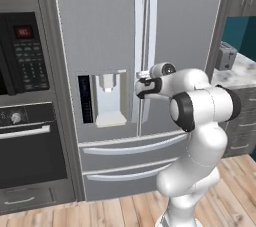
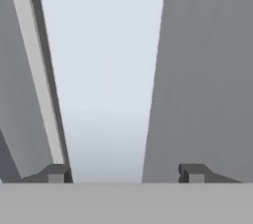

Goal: Take the cupcake and donut from the fridge and place them on the empty tray on the dining counter.

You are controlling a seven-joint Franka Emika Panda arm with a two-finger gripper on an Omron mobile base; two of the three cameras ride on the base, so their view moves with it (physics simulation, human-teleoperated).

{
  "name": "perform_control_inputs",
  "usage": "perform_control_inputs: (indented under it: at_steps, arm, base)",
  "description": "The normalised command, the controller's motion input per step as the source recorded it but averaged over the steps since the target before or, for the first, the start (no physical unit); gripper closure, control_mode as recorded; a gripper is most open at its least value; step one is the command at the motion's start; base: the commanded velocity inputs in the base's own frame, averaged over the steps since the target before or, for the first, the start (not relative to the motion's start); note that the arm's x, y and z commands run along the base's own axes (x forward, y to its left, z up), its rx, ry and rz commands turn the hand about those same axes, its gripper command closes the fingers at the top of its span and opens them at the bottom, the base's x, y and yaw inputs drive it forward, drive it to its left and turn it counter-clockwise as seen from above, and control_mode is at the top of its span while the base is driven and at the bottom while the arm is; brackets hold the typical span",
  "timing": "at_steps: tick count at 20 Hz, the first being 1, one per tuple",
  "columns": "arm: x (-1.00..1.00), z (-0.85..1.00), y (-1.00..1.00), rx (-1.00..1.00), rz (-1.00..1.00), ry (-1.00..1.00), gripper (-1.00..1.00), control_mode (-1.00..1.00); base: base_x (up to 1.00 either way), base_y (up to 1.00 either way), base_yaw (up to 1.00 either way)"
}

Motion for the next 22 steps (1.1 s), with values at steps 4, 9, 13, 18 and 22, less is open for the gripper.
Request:
perform_control_inputs:
  at_steps: [4,9,13,18,22]
  arm:
    - [-0.64,-0.10,-1.00,0.21,-0.24,0.00,1.00,-1.00]
    - [-1.00,0.00,-1.00,0.30,-0.17,0.00,1.00,-1.00]
    - [-1.00,0.10,-1.00,0.35,-0.04,0.00,1.00,-1.00]
    - [-1.00,0.29,-1.00,0.32,-0.11,0.12,1.00,-1.00]
    - [-1.00,0.09,-1.00,0.19,-0.25,0.28,1.00,-1.00]
  base:
    - [0.00,0.00,0.00]
    - [0.00,0.00,0.00]
    - [0.00,0.00,0.00]
    - [0.00,0.00,0.00]
    - [0.00,0.00,0.00]
